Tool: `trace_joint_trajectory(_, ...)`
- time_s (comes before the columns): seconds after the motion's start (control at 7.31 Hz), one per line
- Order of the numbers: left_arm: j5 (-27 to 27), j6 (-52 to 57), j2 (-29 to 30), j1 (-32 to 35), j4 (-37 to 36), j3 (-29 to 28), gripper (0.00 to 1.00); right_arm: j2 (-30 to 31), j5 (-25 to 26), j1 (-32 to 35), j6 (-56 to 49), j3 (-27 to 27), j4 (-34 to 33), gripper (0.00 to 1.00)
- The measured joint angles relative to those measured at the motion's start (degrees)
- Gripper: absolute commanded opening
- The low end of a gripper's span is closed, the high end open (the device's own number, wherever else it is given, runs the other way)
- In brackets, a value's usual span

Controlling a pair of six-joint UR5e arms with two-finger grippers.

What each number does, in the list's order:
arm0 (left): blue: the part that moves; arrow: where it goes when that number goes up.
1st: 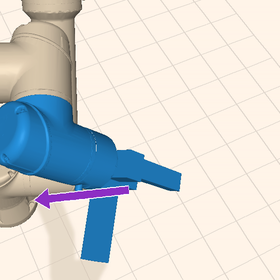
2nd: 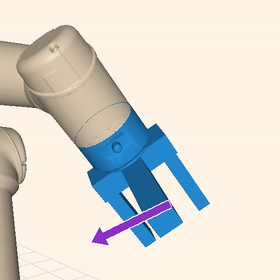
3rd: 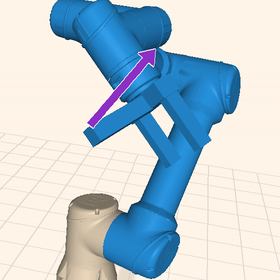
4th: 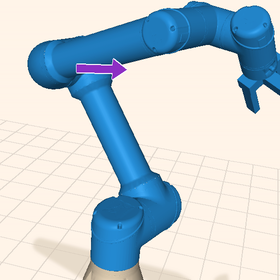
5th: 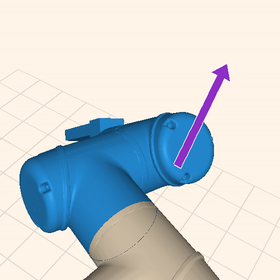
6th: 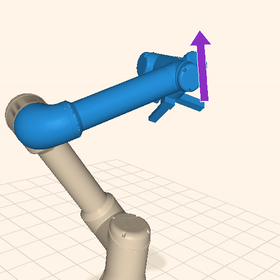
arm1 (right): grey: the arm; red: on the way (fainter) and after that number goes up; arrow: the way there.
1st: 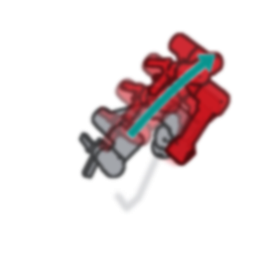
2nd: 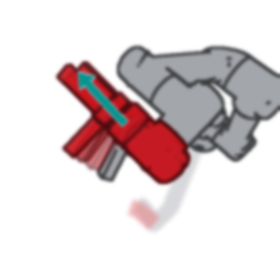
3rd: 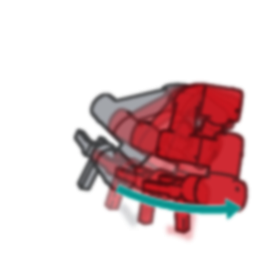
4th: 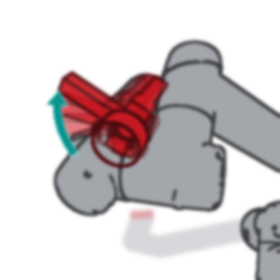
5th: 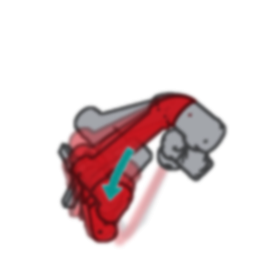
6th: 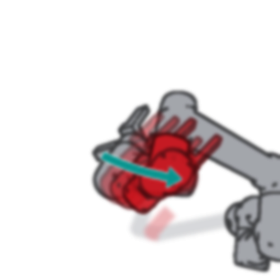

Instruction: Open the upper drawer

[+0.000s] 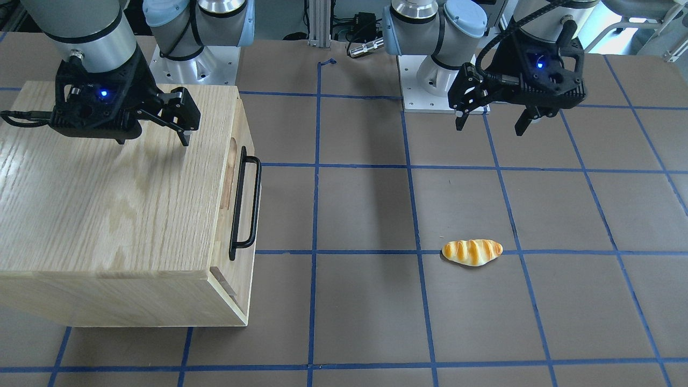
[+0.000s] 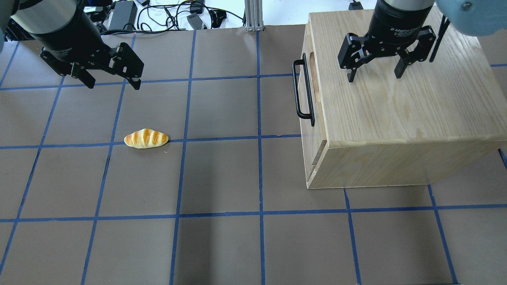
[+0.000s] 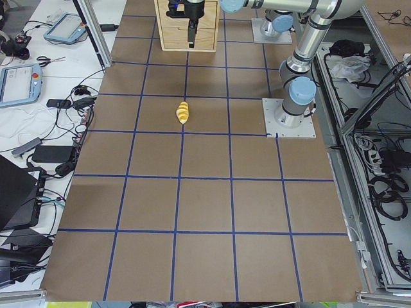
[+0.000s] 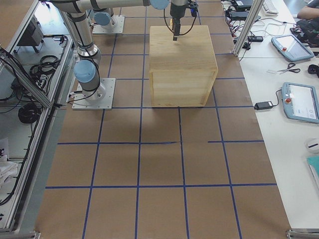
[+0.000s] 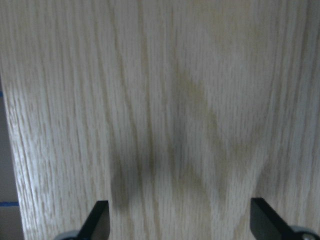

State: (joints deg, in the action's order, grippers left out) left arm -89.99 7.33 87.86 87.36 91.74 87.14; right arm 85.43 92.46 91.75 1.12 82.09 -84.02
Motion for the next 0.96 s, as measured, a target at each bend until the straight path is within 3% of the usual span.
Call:
trace_joint_trajectory(0.55,0.2,-4.7,2.0,-0.2,-1.3,0.1,1.0,0.0,0.0,0.0,0.0,0.0,0.0,1.0)
trace_joint_trajectory(0.96,3.2,-12.1,7.0,3.3,-8.0,-0.2,1.0,0.0,0.0,0.0,-0.1,0.0,0.0,1.0)
